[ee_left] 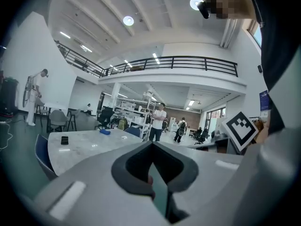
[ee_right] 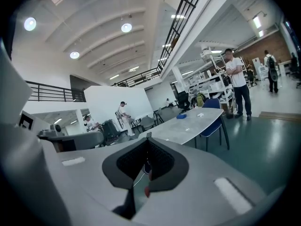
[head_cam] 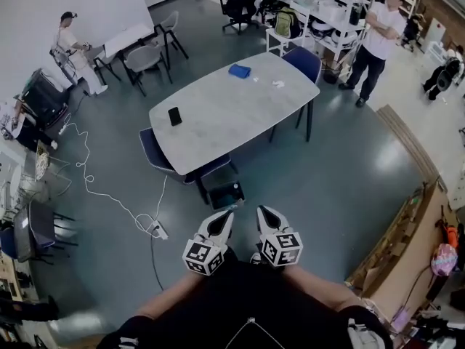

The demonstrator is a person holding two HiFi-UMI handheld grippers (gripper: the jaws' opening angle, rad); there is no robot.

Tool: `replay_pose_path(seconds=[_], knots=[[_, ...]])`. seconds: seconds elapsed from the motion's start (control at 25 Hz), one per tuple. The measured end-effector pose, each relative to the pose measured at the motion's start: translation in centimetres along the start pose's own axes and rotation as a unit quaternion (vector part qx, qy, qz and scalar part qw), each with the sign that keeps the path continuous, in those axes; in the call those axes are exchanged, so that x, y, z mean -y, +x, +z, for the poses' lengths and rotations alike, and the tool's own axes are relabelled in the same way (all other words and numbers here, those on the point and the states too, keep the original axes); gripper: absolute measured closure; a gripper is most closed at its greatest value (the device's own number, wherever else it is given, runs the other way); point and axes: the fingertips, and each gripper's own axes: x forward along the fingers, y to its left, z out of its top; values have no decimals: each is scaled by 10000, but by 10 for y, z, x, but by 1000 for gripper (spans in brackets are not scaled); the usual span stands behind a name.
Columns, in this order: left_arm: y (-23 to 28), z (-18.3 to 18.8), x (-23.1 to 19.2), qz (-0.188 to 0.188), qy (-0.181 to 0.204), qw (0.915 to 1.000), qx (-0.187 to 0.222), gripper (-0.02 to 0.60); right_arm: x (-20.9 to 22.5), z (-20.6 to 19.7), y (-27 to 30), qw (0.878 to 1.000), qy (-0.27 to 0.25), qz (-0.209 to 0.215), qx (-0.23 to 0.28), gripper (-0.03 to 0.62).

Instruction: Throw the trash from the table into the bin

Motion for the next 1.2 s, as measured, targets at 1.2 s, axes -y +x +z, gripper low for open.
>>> replay_pose_path(seconds=[1.2], knots=[[323,58,-161,82,-704,9974,82,581,283,161,238,9961,-356,-607,-525,566]])
